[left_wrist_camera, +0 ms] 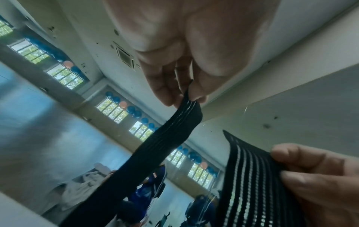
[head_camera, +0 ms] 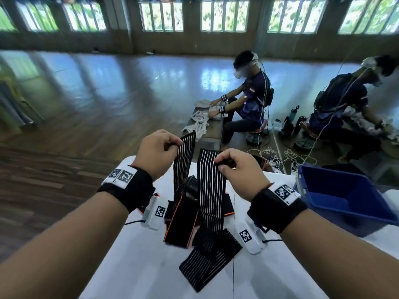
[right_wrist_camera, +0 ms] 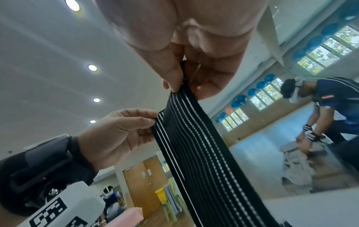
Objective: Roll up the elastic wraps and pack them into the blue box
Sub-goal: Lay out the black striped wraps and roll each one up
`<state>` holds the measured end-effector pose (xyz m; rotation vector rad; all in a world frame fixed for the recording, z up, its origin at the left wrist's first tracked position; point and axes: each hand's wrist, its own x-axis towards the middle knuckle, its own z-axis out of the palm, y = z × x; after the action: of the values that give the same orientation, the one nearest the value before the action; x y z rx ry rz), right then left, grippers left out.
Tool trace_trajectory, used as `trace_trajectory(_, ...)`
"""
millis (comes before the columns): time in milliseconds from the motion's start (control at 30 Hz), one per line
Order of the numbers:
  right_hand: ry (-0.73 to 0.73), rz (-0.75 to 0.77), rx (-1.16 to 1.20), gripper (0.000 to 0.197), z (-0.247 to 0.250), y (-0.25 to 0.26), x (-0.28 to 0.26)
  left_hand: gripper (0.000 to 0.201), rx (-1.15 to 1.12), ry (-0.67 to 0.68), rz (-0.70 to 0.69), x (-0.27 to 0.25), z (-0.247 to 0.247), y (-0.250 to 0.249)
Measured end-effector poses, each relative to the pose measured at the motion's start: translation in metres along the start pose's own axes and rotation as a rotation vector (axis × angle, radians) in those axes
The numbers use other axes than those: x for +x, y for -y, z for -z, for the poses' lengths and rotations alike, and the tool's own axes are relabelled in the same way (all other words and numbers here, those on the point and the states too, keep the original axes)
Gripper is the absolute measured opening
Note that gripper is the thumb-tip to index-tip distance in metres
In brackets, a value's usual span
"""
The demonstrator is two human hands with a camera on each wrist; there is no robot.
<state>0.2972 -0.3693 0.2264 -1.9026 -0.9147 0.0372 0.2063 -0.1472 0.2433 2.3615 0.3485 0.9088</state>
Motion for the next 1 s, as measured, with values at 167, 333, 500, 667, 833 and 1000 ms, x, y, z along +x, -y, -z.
trace_trajectory(167, -0.032, 0.066, 0.072, 0.025, 0.03, 0.032, 0.036, 0.024, -0.13, 0.058, -0.033, 0.037, 0.006, -0.056)
trace_trajectory(333, -0.082, 0.111, 0.143, 0.031, 0.064, 0.05, 0.054, 0.025, -0.295, 0.105, 0.008, 0.061, 0.004, -0.087)
trace_trajectory(500, -0.067, 0.11, 0.261, 0.038, 0.093, 0.053, 0.056, 0.025, -0.468, 0.096, 0.09, 0.076, -0.004, -0.113)
trace_trajectory(667, -0.151, 0.118, 0.213, 0.042, 0.114, 0.044, 0.059, 0.028, -0.66, 0.127, 0.107, 0.081, -0.017, -0.144)
trace_trajectory(833, -0.231, 0.099, 0.184, 0.037, 0.136, 0.042, 0.054, 0.02, -0.731, 0.151, 0.074, 0.082, -0.033, -0.165)
trace_trajectory(1000, -0.33, 0.049, 0.211, 0.026, 0.156, 0.037, 0.045, 0.007, -0.704, 0.126, 0.026, 0.081, -0.046, -0.186)
